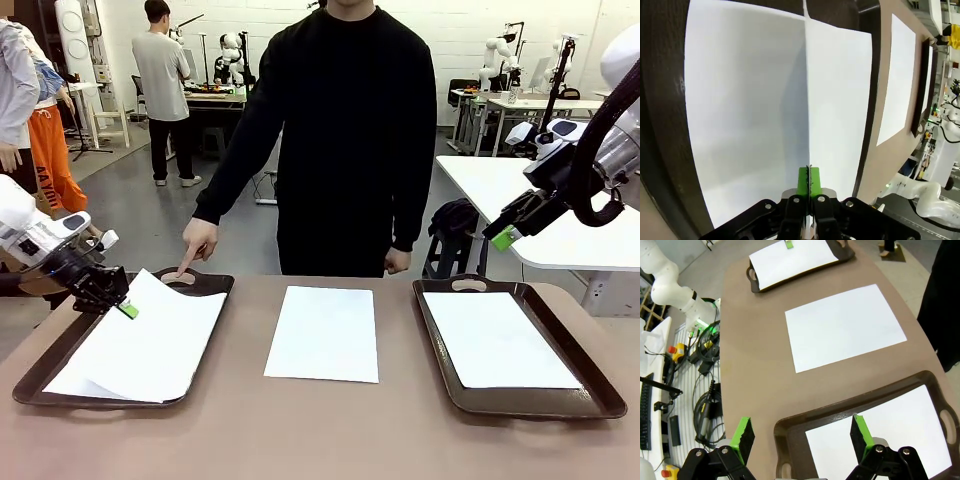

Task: Sort the A4 documents.
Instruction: Place the A4 Paper in the designated Handle tray, then receive the A4 Paper.

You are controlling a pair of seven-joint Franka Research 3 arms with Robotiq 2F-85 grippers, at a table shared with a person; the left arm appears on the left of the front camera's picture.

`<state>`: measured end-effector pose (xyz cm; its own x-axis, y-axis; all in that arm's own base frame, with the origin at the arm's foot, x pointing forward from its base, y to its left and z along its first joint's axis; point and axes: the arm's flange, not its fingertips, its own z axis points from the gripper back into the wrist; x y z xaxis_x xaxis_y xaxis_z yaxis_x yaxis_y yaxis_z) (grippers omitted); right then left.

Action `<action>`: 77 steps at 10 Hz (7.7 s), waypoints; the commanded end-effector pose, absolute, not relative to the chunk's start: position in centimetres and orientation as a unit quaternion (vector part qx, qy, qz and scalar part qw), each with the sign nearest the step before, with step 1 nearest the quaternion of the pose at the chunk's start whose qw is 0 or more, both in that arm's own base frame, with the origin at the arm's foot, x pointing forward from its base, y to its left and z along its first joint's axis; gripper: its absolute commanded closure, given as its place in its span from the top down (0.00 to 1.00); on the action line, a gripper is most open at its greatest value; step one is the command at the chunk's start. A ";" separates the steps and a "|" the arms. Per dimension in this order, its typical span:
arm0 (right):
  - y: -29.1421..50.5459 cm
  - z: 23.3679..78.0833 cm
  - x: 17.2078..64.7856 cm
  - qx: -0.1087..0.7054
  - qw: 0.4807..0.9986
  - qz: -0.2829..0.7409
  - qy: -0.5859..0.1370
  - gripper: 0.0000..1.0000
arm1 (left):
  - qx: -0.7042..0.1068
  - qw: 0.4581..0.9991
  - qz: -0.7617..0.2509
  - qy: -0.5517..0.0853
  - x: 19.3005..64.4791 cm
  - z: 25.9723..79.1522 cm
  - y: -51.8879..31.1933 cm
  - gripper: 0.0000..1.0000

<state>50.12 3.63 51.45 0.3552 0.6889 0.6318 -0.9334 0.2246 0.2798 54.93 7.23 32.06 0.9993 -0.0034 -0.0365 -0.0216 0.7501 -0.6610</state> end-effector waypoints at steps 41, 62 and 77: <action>3.8 51.3 50.1 0.316 0.757 0.538 -0.193 1.00 | -0.134 0.947 -0.209 -0.202 57.6 42.7 2.8 1.00; 3.8 51.3 50.1 0.316 0.757 0.538 -0.193 1.00 | -0.262 0.810 -0.425 -0.307 53.4 51.4 -3.5 1.00; 3.8 51.3 50.1 0.316 0.757 0.538 -0.193 1.00 | -0.300 0.804 -0.436 -0.270 52.9 50.8 -4.4 1.00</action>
<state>50.13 3.66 51.46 0.3547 0.6892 0.6318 -0.9336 0.2241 0.2797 52.89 -4.29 50.78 0.4743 -0.5381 0.6968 0.8631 0.4403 -0.2475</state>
